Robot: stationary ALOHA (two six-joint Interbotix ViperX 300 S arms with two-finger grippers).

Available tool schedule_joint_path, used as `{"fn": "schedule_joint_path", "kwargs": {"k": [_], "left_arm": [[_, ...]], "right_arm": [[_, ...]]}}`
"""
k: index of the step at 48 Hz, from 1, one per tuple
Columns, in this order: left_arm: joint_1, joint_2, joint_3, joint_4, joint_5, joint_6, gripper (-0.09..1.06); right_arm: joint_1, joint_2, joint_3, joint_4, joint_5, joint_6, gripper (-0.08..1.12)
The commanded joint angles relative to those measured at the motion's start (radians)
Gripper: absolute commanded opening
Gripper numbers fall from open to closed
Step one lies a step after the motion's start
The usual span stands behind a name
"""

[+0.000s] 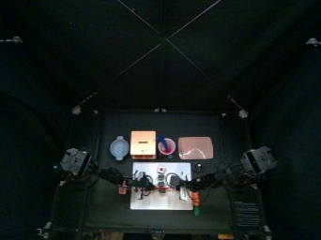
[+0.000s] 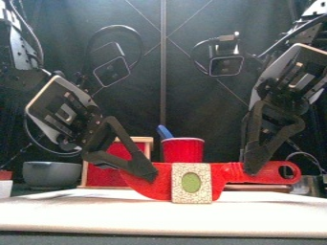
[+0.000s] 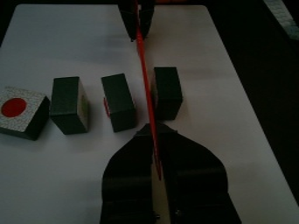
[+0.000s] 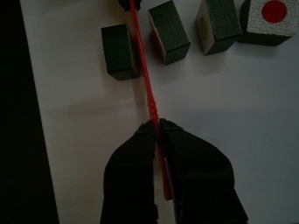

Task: Cut the sushi into 4 pieces with the knife
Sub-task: Cut the sushi into 4 pieces

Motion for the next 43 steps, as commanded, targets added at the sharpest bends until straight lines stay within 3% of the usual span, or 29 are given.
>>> {"fn": "schedule_joint_path", "kwargs": {"k": [1, 9, 28, 37, 43], "left_arm": [[0.018, -0.006, 0.009, 0.003, 0.008, 0.009, 0.36], [0.032, -0.060, 0.018, 0.029, 0.009, 0.009, 0.36], [0.015, -0.215, 0.014, 0.193, 0.009, 0.006, 0.44], [0.029, -0.313, 0.037, 0.184, 0.008, 0.006, 0.61], [0.072, -0.379, 0.069, 0.166, 0.008, 0.002, 0.72]], "right_arm": [[-0.021, -0.018, 0.000, 0.003, 0.025, -0.006, 0.15], [-0.021, -0.074, 0.005, 0.000, 0.049, -0.008, 0.15], [0.021, -0.179, 0.017, 0.014, 0.086, -0.002, 0.15], [0.032, -0.293, 0.074, 0.049, 0.190, -0.002, 0.15], [0.034, -0.388, 0.124, 0.080, 0.242, -0.005, 0.15]]}}
